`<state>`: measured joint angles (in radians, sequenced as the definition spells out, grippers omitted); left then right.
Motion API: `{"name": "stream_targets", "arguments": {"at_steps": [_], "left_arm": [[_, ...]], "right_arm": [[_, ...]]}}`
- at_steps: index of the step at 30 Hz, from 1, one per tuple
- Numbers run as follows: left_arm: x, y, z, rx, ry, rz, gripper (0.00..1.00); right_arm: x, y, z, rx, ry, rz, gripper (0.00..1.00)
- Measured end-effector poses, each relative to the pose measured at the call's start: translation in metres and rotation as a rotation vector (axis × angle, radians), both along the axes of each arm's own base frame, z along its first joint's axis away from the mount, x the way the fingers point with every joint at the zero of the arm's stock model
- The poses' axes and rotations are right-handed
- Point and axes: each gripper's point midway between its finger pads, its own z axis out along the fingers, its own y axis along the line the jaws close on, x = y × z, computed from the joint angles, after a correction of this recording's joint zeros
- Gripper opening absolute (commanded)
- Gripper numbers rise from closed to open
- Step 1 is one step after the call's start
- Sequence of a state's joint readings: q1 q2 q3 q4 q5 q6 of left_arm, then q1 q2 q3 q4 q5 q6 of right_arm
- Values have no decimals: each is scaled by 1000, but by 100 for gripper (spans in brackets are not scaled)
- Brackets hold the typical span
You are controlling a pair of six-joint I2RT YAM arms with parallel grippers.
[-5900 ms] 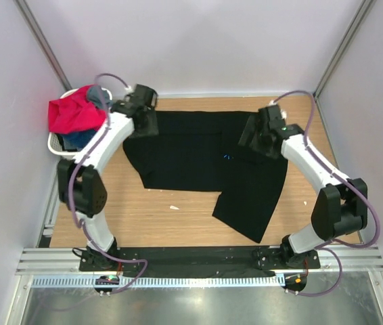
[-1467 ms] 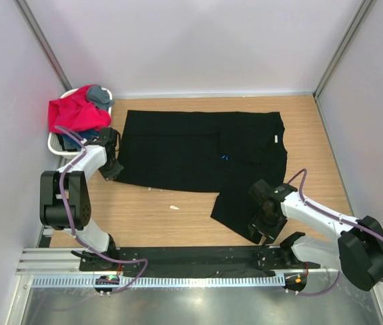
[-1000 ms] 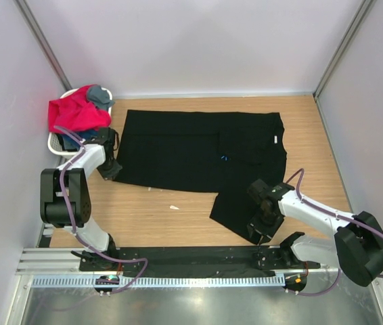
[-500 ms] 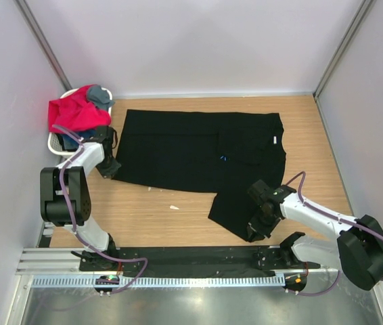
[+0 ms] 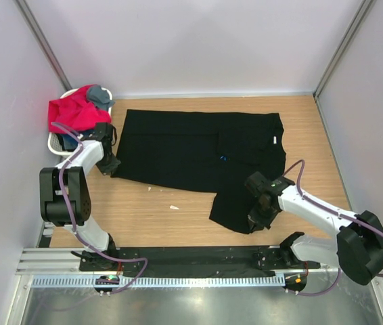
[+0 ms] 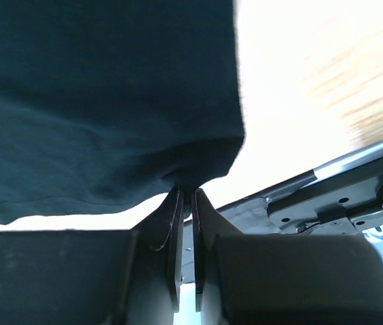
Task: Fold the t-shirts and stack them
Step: Fold the tshirt
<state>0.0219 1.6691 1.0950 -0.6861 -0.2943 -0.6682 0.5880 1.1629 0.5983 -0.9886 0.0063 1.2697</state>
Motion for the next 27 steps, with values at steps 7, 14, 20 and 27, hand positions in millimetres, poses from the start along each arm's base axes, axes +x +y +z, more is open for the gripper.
{"name": "stream_targets", "arguments": {"at_steps": [7,14,20,27], "left_arm": [[-1,-1,-4,-4,13,-1,0],[-1,-2,-7,-10,21,-2,0],[-1,-2,-7,-13,20,-4,0],[-1,-3,-7,-17,21,-10,0]], "right_arm": [[31,4,9,-74,-8,125,19],[63,14,8,-117,-7,262,60],[70,19,23,-92,-64,292,59],[50,6,22,-91,-60,255,48]]}}
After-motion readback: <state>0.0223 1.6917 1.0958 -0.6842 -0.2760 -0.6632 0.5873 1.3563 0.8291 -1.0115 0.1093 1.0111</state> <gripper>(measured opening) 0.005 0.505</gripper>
